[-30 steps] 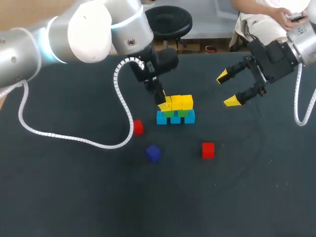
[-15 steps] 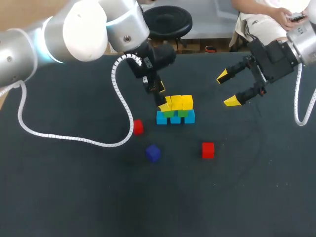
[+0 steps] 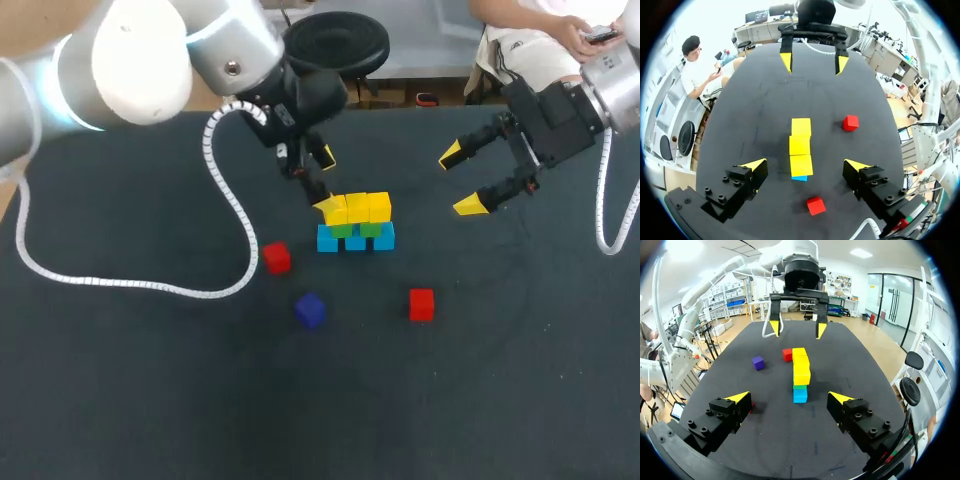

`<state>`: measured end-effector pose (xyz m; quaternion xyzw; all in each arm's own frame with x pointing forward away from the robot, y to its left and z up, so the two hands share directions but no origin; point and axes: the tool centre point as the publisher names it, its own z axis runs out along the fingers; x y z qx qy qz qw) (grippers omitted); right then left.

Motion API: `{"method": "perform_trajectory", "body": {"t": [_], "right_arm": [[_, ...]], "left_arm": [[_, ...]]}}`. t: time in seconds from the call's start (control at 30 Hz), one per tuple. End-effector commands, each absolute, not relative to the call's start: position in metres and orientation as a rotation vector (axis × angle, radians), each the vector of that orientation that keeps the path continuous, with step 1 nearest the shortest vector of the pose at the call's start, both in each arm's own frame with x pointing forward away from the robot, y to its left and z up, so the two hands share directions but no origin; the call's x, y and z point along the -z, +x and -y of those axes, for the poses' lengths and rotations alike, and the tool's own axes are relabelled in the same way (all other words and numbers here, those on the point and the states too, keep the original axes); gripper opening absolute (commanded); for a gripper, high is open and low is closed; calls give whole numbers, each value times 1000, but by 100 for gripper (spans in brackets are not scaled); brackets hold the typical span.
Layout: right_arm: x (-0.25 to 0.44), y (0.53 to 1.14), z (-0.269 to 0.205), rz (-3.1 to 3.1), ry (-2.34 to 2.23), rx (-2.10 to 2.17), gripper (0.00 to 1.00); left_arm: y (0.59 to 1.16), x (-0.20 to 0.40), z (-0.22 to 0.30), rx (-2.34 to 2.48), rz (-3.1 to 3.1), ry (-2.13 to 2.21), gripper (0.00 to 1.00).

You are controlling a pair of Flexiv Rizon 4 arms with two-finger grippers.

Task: Place the blue cubes, place green cubes on the blue cubes, place the yellow cubes on the green cubes, then place the red cubes on the yellow cubes, and place purple cube on the red cubes.

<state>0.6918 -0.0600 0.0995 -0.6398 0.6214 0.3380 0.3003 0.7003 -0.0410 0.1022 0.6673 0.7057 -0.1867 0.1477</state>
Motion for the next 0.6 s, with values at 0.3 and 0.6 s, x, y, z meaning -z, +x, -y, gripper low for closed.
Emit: {"method": "perform_trajectory", "body": {"t": [0.3, 0.6], "right_arm": [[-99, 692, 60, -1648, -1697, -897, 100], [-99, 692, 60, -1648, -1697, -897, 100]], "left_arm": [[689, -109, 25, 646, -1814, 1820, 100], [687, -116, 20, 679, -1735, 1724, 100]]}}
